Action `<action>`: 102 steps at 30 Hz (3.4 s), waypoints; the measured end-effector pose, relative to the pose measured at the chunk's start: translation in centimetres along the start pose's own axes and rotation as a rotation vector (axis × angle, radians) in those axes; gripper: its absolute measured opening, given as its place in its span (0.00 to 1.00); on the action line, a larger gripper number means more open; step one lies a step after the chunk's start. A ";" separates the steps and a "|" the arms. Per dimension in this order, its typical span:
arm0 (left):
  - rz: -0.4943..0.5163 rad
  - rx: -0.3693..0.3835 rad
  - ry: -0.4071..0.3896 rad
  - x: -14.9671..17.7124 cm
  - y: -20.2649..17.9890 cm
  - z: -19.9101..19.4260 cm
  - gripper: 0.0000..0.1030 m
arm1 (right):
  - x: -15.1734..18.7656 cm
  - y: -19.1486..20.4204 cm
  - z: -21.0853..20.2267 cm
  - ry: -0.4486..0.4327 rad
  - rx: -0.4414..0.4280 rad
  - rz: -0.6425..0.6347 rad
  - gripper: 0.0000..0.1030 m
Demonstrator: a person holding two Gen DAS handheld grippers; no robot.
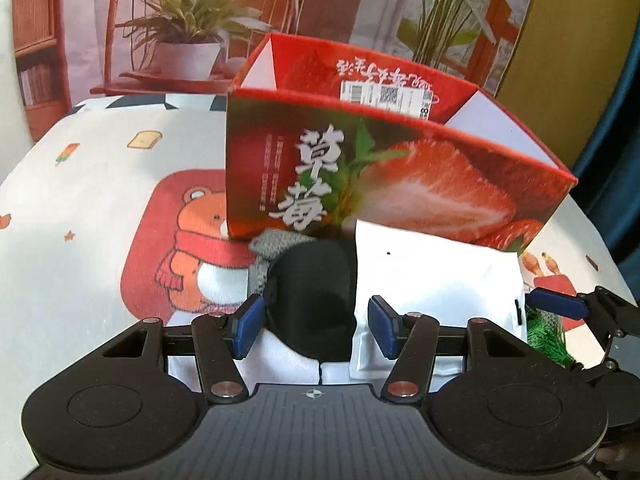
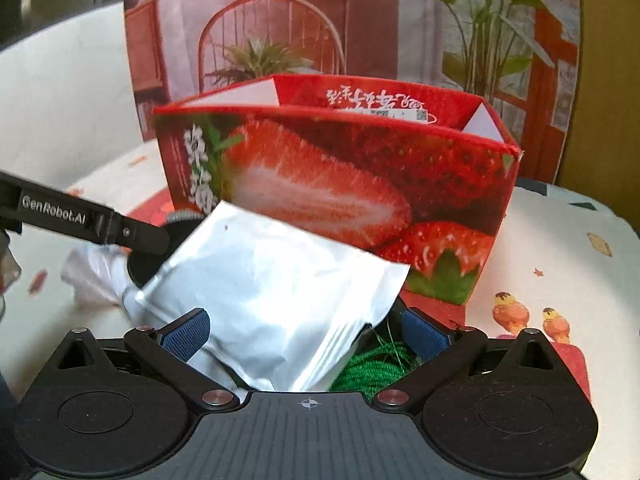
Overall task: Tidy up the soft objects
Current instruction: 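Lower the right gripper and grasp the clear bag of green cable, then lift the cable bag with the right gripper over the red box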
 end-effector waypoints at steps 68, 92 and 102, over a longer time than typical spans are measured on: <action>0.255 0.194 -0.017 -4.5 -3.5 5.2 0.58 | -5.2 -4.7 2.3 -0.027 -0.041 0.048 0.61; 0.227 0.223 -0.009 -4.5 -3.2 5.9 0.59 | -5.1 -4.7 3.3 -0.006 -0.048 0.040 0.17; 0.225 0.251 -0.100 -5.5 -3.6 2.1 0.55 | -6.6 -3.6 1.4 -0.059 -0.068 0.027 0.17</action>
Point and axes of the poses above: each gripper's, at about its wrist camera, not at the fingertips, and z roughly the way its jaws point, y to its left, x to its underside, the point moved 3 cm from there along z, roughly the way its jaws point, and after that the axes turned 12 degrees about x, right-handed, at the moved point
